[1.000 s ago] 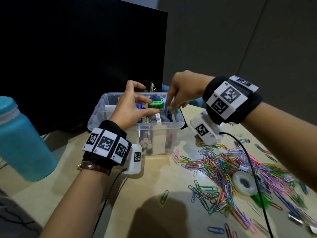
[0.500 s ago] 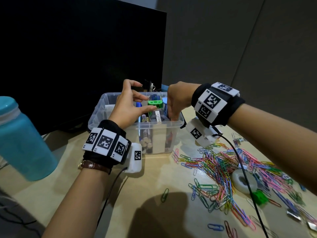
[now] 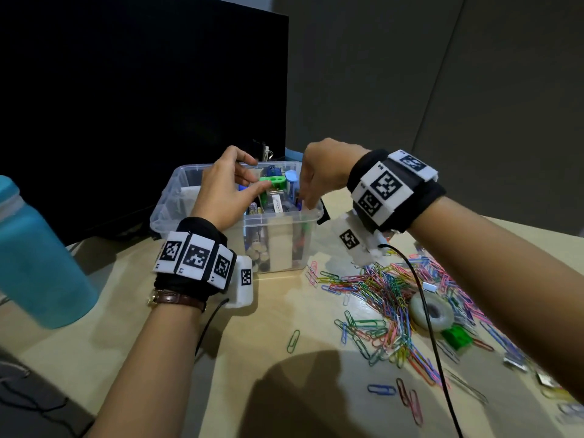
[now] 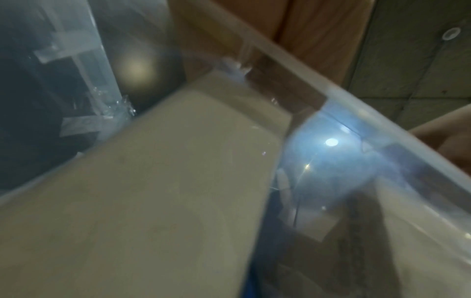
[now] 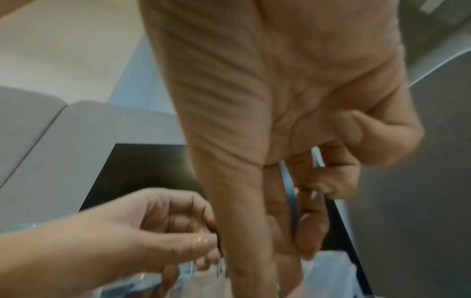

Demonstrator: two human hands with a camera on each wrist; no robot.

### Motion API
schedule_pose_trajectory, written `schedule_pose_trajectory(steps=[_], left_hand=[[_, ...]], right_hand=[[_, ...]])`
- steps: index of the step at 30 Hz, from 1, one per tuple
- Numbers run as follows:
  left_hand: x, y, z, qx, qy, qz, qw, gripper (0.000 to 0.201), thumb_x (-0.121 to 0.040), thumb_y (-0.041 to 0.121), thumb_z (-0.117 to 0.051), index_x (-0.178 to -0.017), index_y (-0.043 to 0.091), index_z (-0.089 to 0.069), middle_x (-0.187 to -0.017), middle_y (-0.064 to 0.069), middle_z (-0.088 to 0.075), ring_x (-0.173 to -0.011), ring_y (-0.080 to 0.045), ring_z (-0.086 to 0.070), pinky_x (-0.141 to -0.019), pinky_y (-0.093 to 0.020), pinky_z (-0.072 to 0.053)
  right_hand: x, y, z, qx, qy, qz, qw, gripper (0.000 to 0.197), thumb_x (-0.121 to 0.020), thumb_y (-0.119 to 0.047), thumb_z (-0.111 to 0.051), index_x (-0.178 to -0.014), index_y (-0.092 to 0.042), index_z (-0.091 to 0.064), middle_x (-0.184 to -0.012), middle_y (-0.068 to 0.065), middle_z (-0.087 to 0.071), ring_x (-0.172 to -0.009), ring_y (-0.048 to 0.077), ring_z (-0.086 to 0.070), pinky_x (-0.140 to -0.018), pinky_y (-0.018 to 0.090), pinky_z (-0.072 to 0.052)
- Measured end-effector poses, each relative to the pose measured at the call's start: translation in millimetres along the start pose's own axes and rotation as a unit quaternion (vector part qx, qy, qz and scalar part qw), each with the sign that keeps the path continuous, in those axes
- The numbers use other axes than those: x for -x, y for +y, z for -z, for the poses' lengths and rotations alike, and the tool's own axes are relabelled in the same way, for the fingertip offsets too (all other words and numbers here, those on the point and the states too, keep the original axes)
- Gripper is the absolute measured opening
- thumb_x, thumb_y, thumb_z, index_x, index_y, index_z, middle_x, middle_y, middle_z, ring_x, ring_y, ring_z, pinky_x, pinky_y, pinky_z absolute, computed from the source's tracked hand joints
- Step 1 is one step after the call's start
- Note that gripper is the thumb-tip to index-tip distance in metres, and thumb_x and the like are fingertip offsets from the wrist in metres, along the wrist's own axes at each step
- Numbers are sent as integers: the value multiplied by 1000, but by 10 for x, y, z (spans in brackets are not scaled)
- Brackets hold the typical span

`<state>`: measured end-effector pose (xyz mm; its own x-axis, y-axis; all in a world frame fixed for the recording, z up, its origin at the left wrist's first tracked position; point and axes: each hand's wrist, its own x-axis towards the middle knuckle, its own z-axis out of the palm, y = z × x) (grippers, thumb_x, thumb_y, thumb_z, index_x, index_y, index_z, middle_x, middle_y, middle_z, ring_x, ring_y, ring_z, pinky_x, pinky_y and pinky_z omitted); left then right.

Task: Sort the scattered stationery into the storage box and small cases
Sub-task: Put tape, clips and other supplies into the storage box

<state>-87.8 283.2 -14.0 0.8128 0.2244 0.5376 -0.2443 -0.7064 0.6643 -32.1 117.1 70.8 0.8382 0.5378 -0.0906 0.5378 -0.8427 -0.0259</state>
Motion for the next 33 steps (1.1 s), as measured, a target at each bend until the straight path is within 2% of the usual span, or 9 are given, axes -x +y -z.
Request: schedule_pose_trajectory(steps=[5,10,12,16,20,23,27,30,33], left_hand=[[46,117,-25,9,38,-25,999,11,-89,15,-67,-97,13,-59,-83,5,-60,-73,0,-55,-63,-5,-43],[200,512,-204,54,48,-81,994,7,-88,12,-67,-92,14,-63,-80,3,-63,-72,-2,-58,-68,-13,-47],[271,767,-356,61,12,-112,992,6,-88,16,-68,-91,14,-63,-78,4,-64,-71,-2,-60,-68,-15,-47],[405,1217,-741,40,-189,-137,972,13,-87,24,-70,-95,16,-64,-81,-2,-68,-74,-13,-66,-66,-23,-50],[521,1426,-1143,-50,-307,-184,932,3,-87,18,-68,-90,18,-67,-79,3,-66,-73,-11,-62,-76,-36,-54],[608,1508,-1378,-158,-384,-246,876,5,-87,16,-65,-89,19,-69,-82,2,-62,-74,-12,-55,-78,-36,-52],[766,1645,-1576,-196,-479,-326,791,29,-85,27,-70,-114,23,-63,-107,4,-58,-95,-12,-54,-78,-31,-47],[891,1718,-1729,-263,-511,-377,726,45,-84,32,-71,-125,23,-57,-117,0,-49,-99,-16,-50,-71,-30,-42],[962,1797,-1829,-312,-497,-408,700,44,-87,27,-66,-128,19,-54,-120,-4,-46,-88,-18,-46,-61,-29,-34]], right_hand=[[525,314,92,-100,103,6,990,33,-72,-51,-79,-96,-28,-75,-87,-10,-64,-88,16,-62,-71,29,-48],[1161,699,6,-123,37,13,992,38,-78,-53,-72,-112,-35,-70,-83,-19,-59,-79,-2,-56,-65,19,-40],[1397,838,-63,-128,1,4,992,42,-77,-55,-71,-115,-38,-68,-85,-18,-64,-77,-2,-58,-66,20,-44],[1681,1099,-281,-155,-14,-35,987,42,-78,-52,-73,-118,-39,-66,-89,-15,-65,-80,2,-62,-70,25,-52],[1773,1402,-405,-143,-17,-104,984,47,-77,-40,-78,-122,-35,-63,-93,-12,-67,-79,9,-65,-66,25,-53],[1854,1713,-451,-130,11,-176,976,48,-77,-32,-81,-121,-33,-63,-102,-5,-69,-72,15,-67,-70,31,-56],[1943,2048,-532,-119,13,-243,963,47,-81,-26,-78,-124,-25,-62,-106,2,-70,-73,9,-64,-64,28,-50],[1965,2196,-564,-128,8,-266,955,48,-81,-27,-78,-126,-24,-62,-111,3,-69,-80,15,-66,-79,35,-56],[2005,2276,-580,-144,11,-286,947,48,-80,-32,-78,-125,-27,-62,-106,0,-66,-81,15,-65,-86,40,-55]])
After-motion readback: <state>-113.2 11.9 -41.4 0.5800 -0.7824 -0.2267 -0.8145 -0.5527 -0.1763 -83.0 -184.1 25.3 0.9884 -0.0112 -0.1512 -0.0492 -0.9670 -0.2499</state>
